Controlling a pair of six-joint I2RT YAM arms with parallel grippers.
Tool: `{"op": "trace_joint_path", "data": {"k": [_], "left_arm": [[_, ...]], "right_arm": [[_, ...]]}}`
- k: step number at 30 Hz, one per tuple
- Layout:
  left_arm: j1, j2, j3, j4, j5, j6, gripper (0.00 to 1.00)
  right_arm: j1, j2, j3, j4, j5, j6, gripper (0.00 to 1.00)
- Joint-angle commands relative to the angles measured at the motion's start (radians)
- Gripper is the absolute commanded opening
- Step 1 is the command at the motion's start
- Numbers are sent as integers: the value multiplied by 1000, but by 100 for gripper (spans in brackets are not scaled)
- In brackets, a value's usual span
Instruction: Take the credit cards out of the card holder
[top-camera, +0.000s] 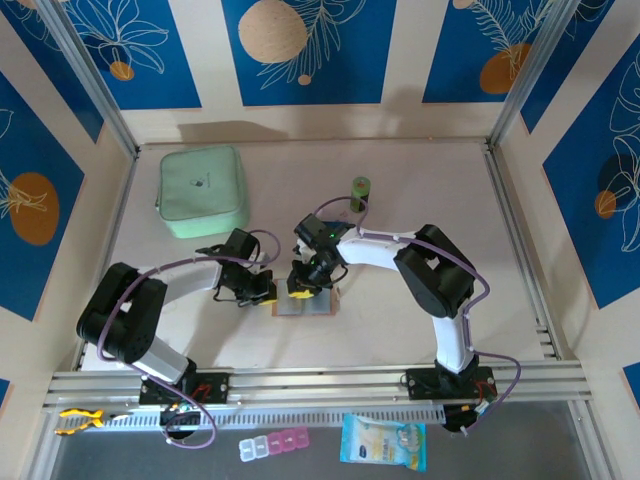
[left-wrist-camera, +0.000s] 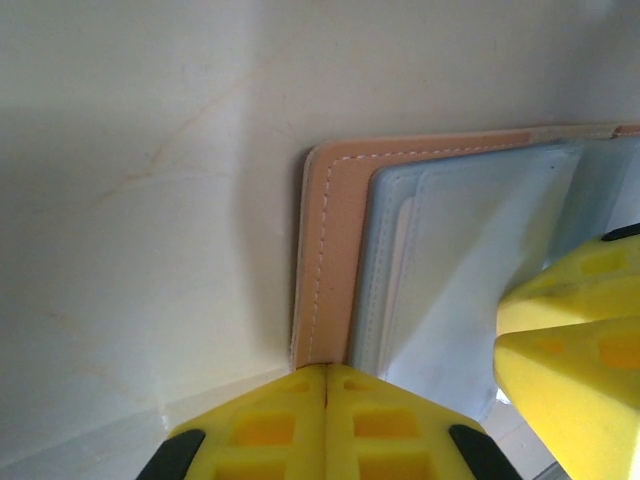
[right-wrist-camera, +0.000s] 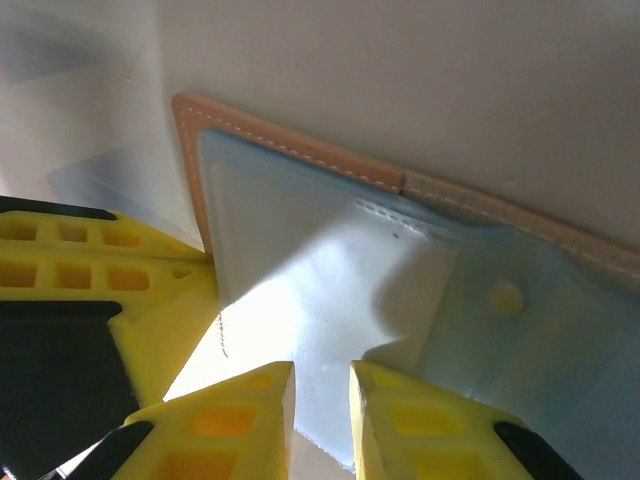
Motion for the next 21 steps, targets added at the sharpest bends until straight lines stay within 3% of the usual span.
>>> {"op": "trace_joint_path", "data": {"k": [1,21], "left_arm": [[13,15,-18,-15,2,19,0],[19,14,-20,-19,5,20,0]], "right_arm": [[11,12,20,-51,25,-3,23],[0,-50,-40,-97,98,-7,23]]}}
